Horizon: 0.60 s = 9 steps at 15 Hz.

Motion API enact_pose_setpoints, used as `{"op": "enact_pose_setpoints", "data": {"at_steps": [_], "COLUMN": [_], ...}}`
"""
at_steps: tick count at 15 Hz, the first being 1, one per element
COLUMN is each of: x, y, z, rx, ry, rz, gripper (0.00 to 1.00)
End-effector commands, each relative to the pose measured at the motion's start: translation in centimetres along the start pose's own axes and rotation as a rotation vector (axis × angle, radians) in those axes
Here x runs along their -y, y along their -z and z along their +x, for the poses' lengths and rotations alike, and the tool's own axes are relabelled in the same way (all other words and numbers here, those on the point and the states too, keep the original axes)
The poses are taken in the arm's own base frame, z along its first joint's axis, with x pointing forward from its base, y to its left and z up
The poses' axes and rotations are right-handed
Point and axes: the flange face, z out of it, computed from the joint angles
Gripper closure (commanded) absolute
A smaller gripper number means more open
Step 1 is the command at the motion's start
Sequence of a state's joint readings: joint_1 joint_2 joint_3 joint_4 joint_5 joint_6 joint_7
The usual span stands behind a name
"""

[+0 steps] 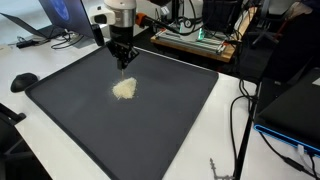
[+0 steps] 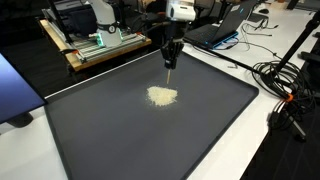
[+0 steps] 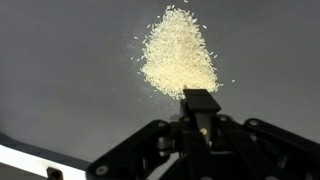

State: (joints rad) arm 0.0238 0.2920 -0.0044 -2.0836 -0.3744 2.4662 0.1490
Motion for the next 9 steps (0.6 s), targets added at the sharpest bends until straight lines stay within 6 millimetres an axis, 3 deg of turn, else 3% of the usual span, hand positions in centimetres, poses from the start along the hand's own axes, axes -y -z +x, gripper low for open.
{"op": "enact_pose_setpoints", "data": {"at_steps": [1, 9], "x": [-1.7, -2.7], "y": [0.0, -2.1], "z": [-1.4, -1.3], "rx": [0.000, 0.025], "ry": [0.004, 0.023], "rz": [0.056, 0.104], "gripper": [0.97, 0.97]}}
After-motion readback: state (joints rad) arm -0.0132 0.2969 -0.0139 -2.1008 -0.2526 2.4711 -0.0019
